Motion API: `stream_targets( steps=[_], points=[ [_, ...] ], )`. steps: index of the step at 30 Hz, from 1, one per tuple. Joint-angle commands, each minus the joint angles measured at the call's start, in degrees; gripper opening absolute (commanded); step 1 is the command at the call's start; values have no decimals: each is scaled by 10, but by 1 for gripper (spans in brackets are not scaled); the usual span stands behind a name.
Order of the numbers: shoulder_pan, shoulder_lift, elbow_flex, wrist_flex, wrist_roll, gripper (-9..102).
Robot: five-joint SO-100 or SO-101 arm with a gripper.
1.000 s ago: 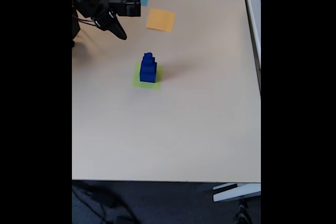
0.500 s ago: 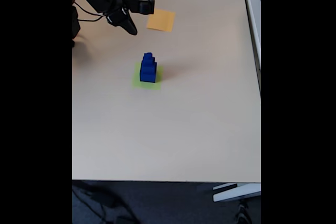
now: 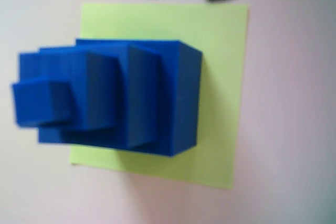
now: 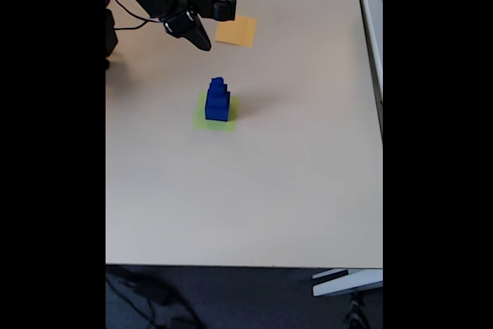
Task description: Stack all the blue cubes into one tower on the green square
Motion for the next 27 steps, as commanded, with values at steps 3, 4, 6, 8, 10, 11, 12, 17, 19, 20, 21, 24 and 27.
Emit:
stream_targets(
  steps=[3,4,6,8,10,11,12,17,19,20,21,24,27],
  points=[
    [4,2,-36,-2,5,0],
    [4,2,-37,-2,4,0],
    [4,1,-38,-2,0,0],
    [5,0,-39,-2,-5,0],
    [5,0,-40,-2,-10,0],
    [5,0,-40,-2,-11,0],
    [5,0,-40,-2,-11,0],
    [5,0,-39,-8,-10,0],
    [5,0,-40,-11,-11,0],
    [5,0,-40,-12,-11,0],
    [5,0,-40,-15,-11,0],
    [5,-1,-45,-25,-9,0],
    [5,-4,-42,-33,2,0]
  ],
)
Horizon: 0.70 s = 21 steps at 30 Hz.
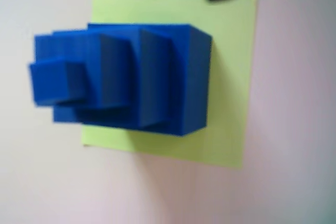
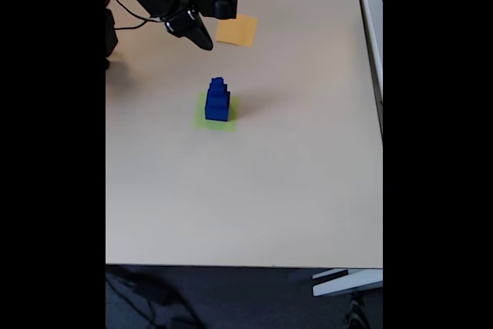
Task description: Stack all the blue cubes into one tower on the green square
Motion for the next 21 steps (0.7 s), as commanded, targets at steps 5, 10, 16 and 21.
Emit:
stream_targets(
  steps=[5,10,16,21],
  points=[
    [11,-6,-35,-32,13,0],
    [18,-11,-53,-39,4,0],
    [25,-25,-82,-39,4,0],
    [25,-45,-87,-55,12,0]
  ],
)
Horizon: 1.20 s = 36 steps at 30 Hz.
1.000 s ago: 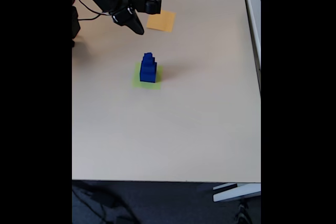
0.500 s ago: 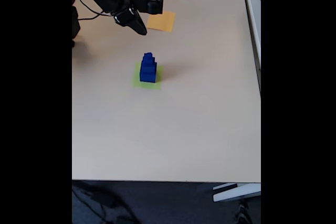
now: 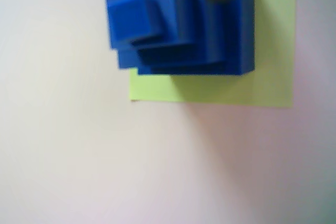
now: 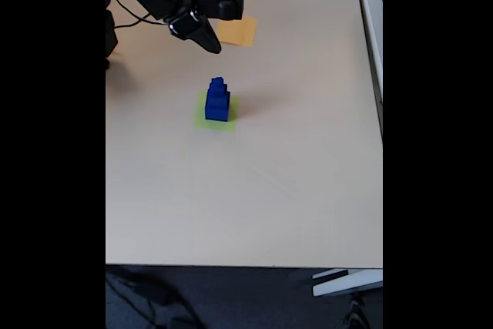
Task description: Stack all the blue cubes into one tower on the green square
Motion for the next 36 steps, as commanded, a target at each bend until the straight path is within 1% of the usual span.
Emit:
stream_targets(
  steps=[1,24,36],
  points=[
    [2,-6,-35,-24,5,0],
    [13,-112,-126,-18,3,0],
    [10,-132,-130,-13,3,0]
  ],
)
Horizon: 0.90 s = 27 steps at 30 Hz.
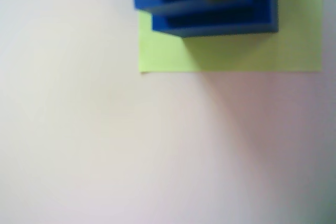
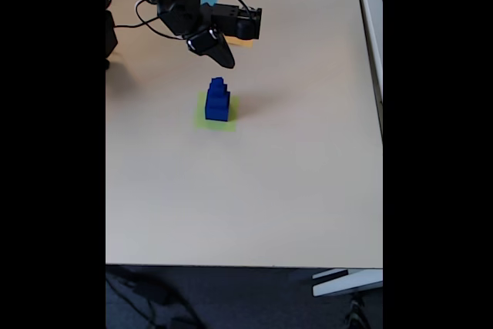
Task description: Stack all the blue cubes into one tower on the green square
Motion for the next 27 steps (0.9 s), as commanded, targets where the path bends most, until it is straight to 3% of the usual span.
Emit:
stream_targets(
  steps=[1,27],
  points=[
    [-2,1,-35,3,1,0],
    [8,-18,-38,3,-12,0]
  ],
)
